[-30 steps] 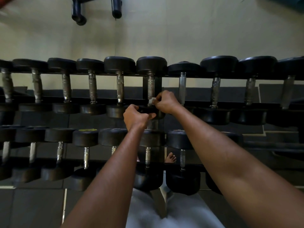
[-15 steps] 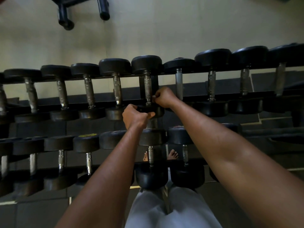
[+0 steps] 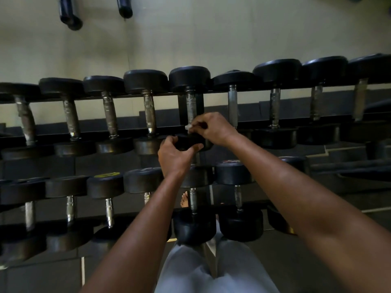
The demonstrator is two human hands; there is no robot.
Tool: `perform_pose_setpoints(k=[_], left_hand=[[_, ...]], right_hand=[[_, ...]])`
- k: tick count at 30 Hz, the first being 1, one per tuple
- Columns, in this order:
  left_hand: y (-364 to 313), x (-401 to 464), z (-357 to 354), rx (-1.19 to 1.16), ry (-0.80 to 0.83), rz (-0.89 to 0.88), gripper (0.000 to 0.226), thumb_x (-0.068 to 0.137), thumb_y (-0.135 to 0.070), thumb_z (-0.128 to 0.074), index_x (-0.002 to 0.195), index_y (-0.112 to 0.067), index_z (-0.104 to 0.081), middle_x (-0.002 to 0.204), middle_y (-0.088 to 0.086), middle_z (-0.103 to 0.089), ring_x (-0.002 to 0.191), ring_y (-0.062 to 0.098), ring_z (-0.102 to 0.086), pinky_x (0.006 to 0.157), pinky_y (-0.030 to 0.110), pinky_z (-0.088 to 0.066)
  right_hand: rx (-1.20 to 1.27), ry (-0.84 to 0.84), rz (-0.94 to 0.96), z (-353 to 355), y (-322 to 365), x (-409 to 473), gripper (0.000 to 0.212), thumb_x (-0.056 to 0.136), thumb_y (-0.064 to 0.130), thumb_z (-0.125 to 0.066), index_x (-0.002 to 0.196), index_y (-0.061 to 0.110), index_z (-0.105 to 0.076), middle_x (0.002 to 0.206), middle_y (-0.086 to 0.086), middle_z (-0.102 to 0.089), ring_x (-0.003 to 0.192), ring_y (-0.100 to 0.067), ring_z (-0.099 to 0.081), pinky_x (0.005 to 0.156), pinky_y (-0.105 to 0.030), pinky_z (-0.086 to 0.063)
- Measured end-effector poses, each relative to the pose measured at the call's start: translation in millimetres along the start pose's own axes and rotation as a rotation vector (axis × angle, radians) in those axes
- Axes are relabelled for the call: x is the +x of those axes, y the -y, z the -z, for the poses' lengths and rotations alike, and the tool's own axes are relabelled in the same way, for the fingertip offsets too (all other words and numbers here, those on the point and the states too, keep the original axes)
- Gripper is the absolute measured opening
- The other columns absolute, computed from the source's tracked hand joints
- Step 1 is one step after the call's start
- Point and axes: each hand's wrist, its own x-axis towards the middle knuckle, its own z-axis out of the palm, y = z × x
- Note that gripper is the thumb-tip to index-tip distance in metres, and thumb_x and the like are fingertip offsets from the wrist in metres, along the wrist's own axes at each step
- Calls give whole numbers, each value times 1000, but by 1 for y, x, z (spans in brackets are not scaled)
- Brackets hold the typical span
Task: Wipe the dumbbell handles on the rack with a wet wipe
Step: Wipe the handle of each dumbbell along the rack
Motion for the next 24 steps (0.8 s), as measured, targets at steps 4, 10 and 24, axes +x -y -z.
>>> perform_pose_setpoints(k=[4, 10, 24], left_hand=[[-2, -2, 0, 5, 14, -10, 69, 67, -53, -99, 120, -20, -70, 116, -4, -73, 103, 9, -70, 76, 8, -49], [5, 2, -6, -8, -17, -3, 76, 64, -59, -99, 121, -20, -69, 117, -4, -72, 104, 12, -70, 92, 31, -62], [8, 1, -9, -14, -22, 1, 80, 65, -59, -97, 127, -19, -67, 122, -5, -67, 107, 10, -67, 92, 31, -62]], right_hand=[[-238, 14, 90, 9, 4, 5, 15, 100, 38, -71, 114, 33, -74, 108, 16, -63, 100, -9, -61, 92, -36, -52], [-369, -292, 267, 17, 8, 25, 16, 102, 33, -68, 106, 21, -78, 96, 0, -76, 81, -16, -66, 73, -34, -49], [-472, -472, 181, 15, 28, 62, 35, 108, 47, -54, 93, 25, -76, 72, 3, -68, 66, -19, -67, 62, -30, -47]])
